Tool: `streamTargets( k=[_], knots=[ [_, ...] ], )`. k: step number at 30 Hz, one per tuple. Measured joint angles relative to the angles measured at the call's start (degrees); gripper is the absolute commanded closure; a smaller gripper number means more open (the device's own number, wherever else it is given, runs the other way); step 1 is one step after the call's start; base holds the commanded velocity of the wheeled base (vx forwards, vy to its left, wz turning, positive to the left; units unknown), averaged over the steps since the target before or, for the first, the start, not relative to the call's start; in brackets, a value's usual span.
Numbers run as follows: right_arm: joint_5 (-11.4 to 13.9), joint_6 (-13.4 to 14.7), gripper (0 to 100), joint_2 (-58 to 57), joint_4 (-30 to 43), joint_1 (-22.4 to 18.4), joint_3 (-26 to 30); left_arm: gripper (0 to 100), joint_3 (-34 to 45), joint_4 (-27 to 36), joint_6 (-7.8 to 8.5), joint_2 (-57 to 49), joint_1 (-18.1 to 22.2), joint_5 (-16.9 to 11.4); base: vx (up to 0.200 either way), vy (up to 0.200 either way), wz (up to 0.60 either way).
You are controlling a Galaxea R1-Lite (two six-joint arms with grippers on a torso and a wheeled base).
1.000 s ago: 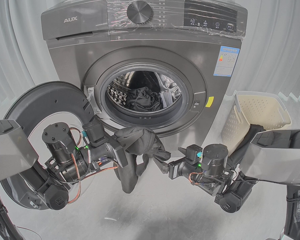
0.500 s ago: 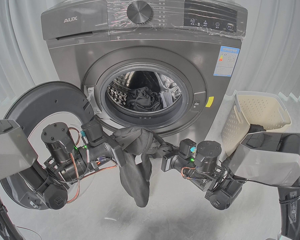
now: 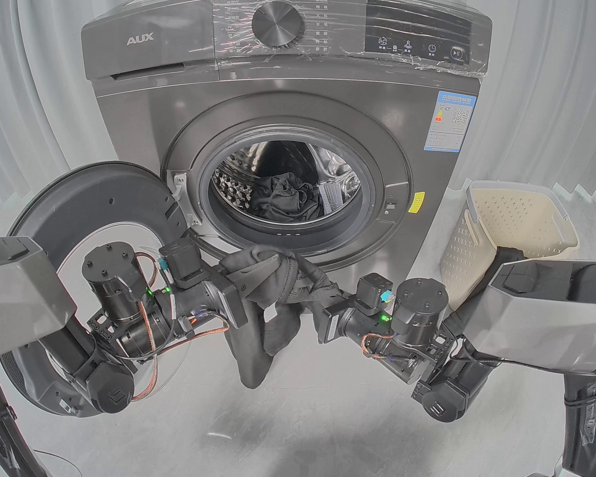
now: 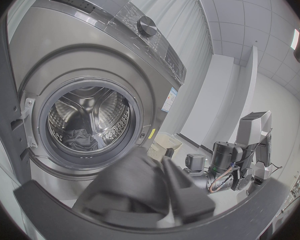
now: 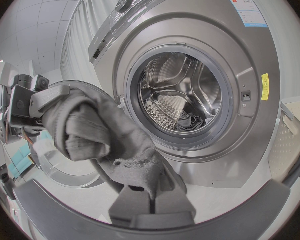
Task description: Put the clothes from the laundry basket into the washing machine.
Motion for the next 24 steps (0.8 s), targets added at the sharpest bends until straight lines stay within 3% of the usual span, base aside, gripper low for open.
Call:
streamTargets(
  k=[4, 8, 13, 24],
  knots=[
    [0.04, 0.11, 100, -2.29, 0.0, 0.55, 2.39, 0, -0.44, 0.02, -1.87, 0.24, 0.44, 0.49, 0.0, 0.0, 0.0],
    [0.11, 0.13, 100, -6.9, -0.11, 0.71, 5.75, 0, -1.71, 0.0, -2.88, 1.57, 1.05, 4.13, 0.0, 0.0, 0.0],
    [0.39, 0.05, 100, -10.91, -0.16, 0.24, 7.74, 0, -2.95, 0.0, -3.01, 4.02, 1.21, 5.8, 0.0, 0.0, 0.0],
    [0.3, -0.12, 100, -13.95, -0.13, 0.02, 7.24, 0, -2.86, 0.02, -2.63, 7.69, 1.12, 5.96, 0.0, 0.0, 0.0]
  ],
)
